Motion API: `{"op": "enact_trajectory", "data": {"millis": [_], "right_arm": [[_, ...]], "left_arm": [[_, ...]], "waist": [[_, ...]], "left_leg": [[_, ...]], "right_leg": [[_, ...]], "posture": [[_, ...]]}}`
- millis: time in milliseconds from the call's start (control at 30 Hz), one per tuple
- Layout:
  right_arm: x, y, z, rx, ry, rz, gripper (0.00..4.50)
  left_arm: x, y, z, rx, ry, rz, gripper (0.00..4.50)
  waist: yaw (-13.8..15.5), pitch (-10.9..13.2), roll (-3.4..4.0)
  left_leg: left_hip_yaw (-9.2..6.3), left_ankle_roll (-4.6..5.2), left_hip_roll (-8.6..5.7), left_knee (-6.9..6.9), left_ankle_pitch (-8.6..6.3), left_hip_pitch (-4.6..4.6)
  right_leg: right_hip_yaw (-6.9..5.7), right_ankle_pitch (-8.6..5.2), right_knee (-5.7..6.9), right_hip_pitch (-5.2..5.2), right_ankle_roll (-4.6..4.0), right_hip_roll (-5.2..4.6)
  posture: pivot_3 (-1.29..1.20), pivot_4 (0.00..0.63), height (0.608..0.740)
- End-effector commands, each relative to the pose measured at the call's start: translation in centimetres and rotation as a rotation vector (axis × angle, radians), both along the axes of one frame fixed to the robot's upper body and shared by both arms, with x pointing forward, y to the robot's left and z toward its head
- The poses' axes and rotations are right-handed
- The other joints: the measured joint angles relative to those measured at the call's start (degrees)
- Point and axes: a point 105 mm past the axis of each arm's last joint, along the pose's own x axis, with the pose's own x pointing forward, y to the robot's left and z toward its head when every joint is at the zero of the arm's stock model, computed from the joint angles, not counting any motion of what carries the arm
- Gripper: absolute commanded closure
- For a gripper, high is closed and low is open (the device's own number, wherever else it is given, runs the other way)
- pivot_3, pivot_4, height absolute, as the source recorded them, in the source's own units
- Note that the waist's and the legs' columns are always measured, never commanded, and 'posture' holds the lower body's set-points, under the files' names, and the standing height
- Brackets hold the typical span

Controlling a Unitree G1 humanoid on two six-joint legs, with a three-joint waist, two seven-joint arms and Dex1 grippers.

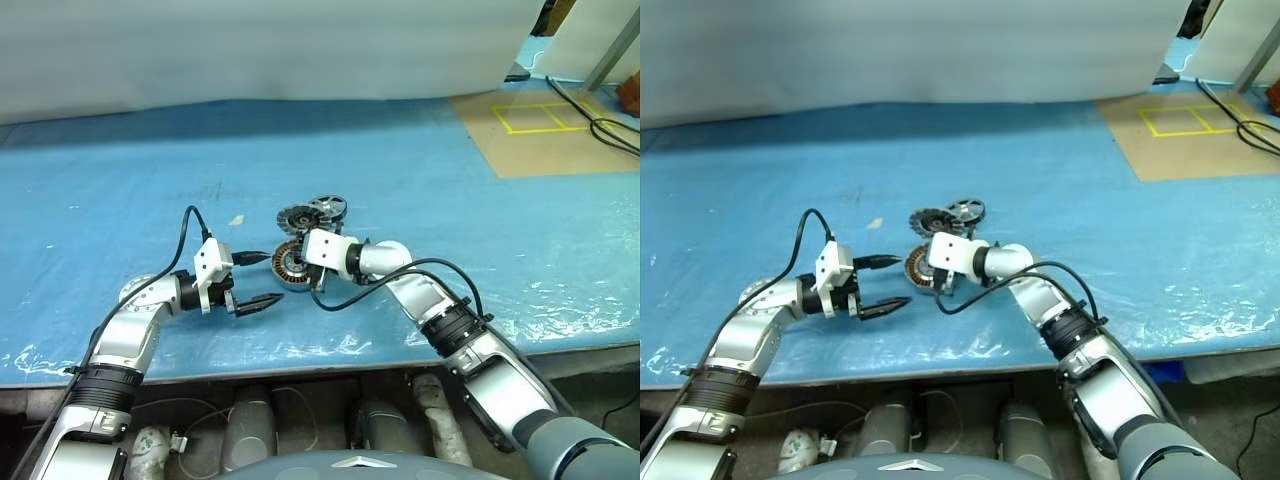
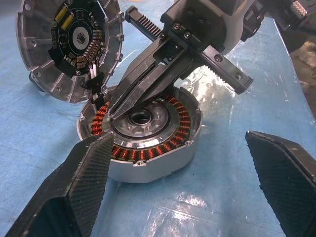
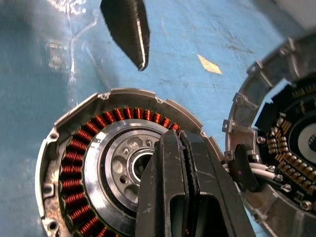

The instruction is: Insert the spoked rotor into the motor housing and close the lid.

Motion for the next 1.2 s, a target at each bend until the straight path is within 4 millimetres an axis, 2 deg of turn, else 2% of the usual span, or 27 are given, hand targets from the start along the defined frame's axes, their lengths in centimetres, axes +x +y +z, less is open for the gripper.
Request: {"op": "enact_trajectory", "data": {"millis": [33, 167, 233, 333, 500, 800, 1100, 1200], "right_arm": [[0.4, -0.5, 1.8, 0.193, 0.169, -0.056, 4.47], [0.4, -0.5, 3.1, 0.257, 0.216, -0.055, 4.47], [-0.1, -0.5, 2.6, 0.218, 0.22, -0.035, 4.47], [-0.5, -0.4, 1.9, 0.174, 0.225, -0.017, 4.47], [-0.9, -0.2, 2.1, 0.155, 0.214, 0.03, 4.47], [0.2, -0.1, 3.2, 0.178, 0.142, 0.018, 4.47], [-1.2, 0.2, 2.1, 0.137, 0.194, 0.074, 4.47], [-1.0, 0.0, 1.5, 0.109, 0.196, 0.061, 4.47]], "left_arm": [[0.1, -0.1, 0.5, -0.004, -0.027, -0.006, 0.0], [0.1, -0.1, 0.5, -0.003, -0.026, -0.006, 0.0], [0.1, -0.1, 0.5, -0.003, -0.026, -0.006, 0.0], [0.1, 0.0, 0.5, -0.005, -0.026, -0.004, 0.0], [0.1, 0.1, 0.4, -0.002, -0.025, 0.0, 0.0], [0.0, 0.1, 0.3, -0.001, -0.024, 0.009, 0.0], [0.0, 0.2, 0.1, 0.003, -0.018, 0.011, 0.0], [0.0, 0.3, 0.0, 0.007, -0.016, 0.011, 0.0]], "waist": [[0.01, 0.01, 0.0], [0.02, 0.0, -0.02], [0.02, 0.0, -0.03], [0.01, 0.0, -0.03], [0.0, 0.01, -0.04], [-0.01, 0.01, -0.04], [0.01, 0.02, -0.05], [0.01, 0.02, -0.05]], "left_leg": [[0.01, 0.0, 0.0, -0.02, 0.0, -0.08], [0.03, -0.19, -0.01, 0.1, 0.15, -0.87], [0.02, -0.21, -0.01, 0.17, 0.17, -1.23], [0.01, -0.22, 0.03, 0.06, 0.16, -1.26], [0.01, -0.22, 0.02, 0.06, 0.16, -1.22], [0.01, -0.22, 0.02, 0.1, 0.16, -1.18], [0.0, -0.22, 0.02, 0.12, 0.16, -1.18], [0.0, -0.22, 0.02, 0.15, 0.16, -1.17]], "right_leg": [[0.0, 0.0, -0.03, -0.08, 0.0, 0.0], [-0.02, 0.03, -0.01, -0.76, -0.01, 0.01], [-0.08, 0.17, 0.13, -1.07, 0.21, 0.02], [-0.18, 0.17, 0.13, -1.14, 0.22, 0.05], [-0.18, 0.12, 0.13, -1.11, 0.13, 0.03], [-0.16, 0.03, 0.14, -1.06, -0.02, 0.03], [-0.18, 0.06, 0.14, -1.03, 0.03, 0.03], [-0.17, 0.04, 0.15, -1.02, -0.01, 0.02]], "posture": [[0.0, 0.15, 0.74], [0.0, 0.15, 0.74], [0.0, 0.15, 0.74], [0.0, 0.15, 0.74], [0.0, 0.15, 0.74], [0.0, 0.15, 0.74], [0.0, 0.15, 0.74], [0.0, 0.15, 0.74]]}}
